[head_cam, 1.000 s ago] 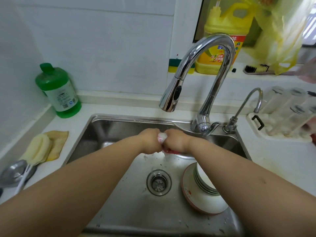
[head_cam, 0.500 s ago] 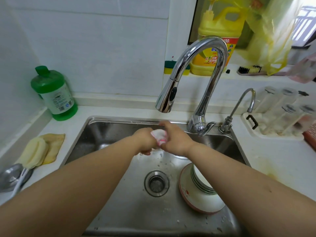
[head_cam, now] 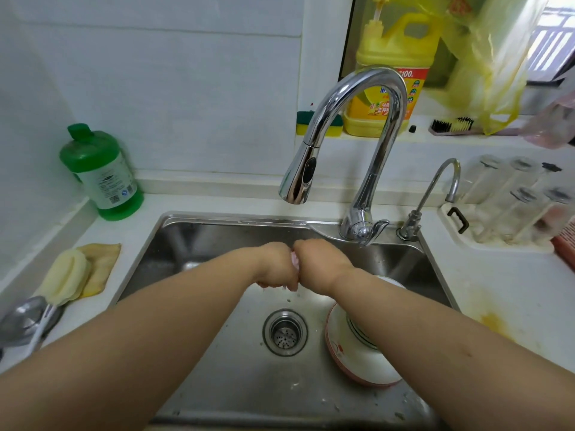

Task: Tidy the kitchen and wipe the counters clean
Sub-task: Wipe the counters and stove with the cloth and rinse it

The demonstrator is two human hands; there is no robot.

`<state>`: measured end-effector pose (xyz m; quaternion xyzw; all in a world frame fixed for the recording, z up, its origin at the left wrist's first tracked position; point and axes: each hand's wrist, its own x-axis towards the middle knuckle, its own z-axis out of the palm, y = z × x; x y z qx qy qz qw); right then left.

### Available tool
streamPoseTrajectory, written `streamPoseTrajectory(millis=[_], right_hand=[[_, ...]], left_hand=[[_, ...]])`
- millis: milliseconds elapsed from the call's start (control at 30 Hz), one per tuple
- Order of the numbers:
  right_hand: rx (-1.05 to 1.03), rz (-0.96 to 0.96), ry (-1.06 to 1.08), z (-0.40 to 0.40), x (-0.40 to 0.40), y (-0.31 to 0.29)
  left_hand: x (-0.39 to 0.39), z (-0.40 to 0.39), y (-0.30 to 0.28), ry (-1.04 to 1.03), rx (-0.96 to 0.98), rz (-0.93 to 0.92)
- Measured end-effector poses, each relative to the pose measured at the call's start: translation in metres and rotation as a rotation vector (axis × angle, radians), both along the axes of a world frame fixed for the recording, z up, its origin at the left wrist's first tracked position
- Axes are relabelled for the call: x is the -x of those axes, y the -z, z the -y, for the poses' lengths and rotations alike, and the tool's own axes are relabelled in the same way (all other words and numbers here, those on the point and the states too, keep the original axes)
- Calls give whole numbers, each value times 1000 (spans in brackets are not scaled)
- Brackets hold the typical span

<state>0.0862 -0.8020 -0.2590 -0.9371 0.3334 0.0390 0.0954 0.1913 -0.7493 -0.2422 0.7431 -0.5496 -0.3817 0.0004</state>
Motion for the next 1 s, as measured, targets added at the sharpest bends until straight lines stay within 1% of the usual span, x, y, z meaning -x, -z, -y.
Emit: streamPoseTrajectory(millis=[33, 67, 100, 200, 300, 433, 500, 667, 733, 800, 900, 967, 1000], right_hand=[[-7, -32, -9, 1, -1, -2], [-35, -71, -9, 3, -2, -4], [-83, -93, 3, 4, -1, -6], [-314, -71, 114, 8, 5, -5], [-624, 11, 262, 6, 14, -1], [-984, 85, 383, 2, 27, 4], [-1105, 89, 421, -1, 31, 8], [-1258, 77, 445, 1, 41, 11], [-1299, 55, 432, 2, 45, 11], [-1313, 74, 419, 2, 48, 12], [-1378, 190, 388, 1, 51, 11], [-1402, 311, 395, 2, 54, 9], [-1359, 386, 411, 3, 56, 10]], left_hand=[[2, 1, 2, 123, 53, 177], [6, 1, 3, 209, 108, 293], [8, 1, 5, 250, 152, 349], [11, -1, 11, 238, 279, 365], [16, -5, 12, 227, 346, 383], [24, -11, 10, 358, 381, 513], [26, -13, 10, 435, 401, 569], [36, -17, 9, 499, 441, 658], [41, -18, 10, 500, 449, 680], [45, -18, 7, 472, 443, 690], [41, -19, 7, 328, 367, 613], [33, -24, 10, 193, 299, 479], [31, -27, 10, 140, 284, 422]])
